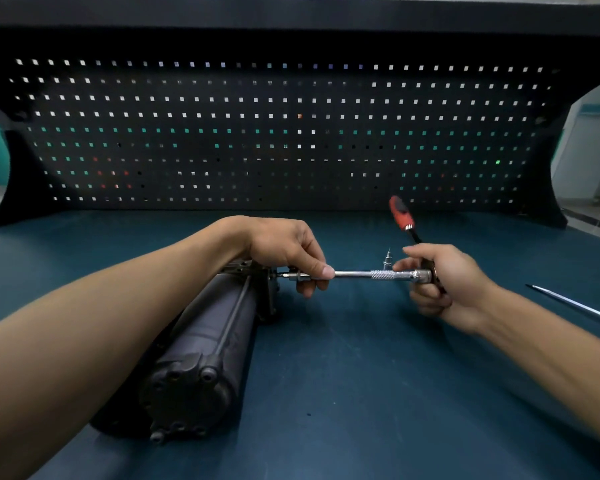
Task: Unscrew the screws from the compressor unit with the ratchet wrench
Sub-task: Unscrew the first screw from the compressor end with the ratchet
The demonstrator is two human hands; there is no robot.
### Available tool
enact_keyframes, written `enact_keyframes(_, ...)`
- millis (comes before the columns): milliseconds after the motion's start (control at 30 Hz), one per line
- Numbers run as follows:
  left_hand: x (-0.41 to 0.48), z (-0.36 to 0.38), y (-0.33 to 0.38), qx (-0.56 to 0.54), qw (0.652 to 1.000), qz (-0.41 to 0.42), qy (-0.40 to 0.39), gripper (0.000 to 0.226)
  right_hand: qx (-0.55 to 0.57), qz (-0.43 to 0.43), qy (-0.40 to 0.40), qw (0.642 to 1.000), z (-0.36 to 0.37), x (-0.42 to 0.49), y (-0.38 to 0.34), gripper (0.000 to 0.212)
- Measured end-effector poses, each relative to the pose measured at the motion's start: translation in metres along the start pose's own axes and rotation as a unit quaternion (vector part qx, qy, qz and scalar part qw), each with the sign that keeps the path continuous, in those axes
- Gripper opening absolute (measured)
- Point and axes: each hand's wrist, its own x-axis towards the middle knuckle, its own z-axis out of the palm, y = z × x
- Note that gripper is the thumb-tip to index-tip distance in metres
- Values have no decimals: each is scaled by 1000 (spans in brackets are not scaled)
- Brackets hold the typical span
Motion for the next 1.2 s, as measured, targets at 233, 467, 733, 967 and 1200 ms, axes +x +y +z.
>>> enact_keyframes(233,1,-2,-1,3,1000,-3,-5,22,47,104,-39,993,-2,-4,1,51)
enact_keyframes(467,3,-1,-5,2,1000,2,1,21,35,149,-30,988,1,-3,3,40)
enact_keyframes(733,4,-1,-3,9,1000,-10,-18,37,-73,-110,98,986,-1,6,17,31)
enact_keyframes(967,2,-2,-3,19,999,-18,-25,30,-88,-334,119,931,-1,4,25,47)
enact_keyframes(1200,2,-2,-4,13,1000,-4,-4,26,-137,-430,112,885,-1,-1,27,60)
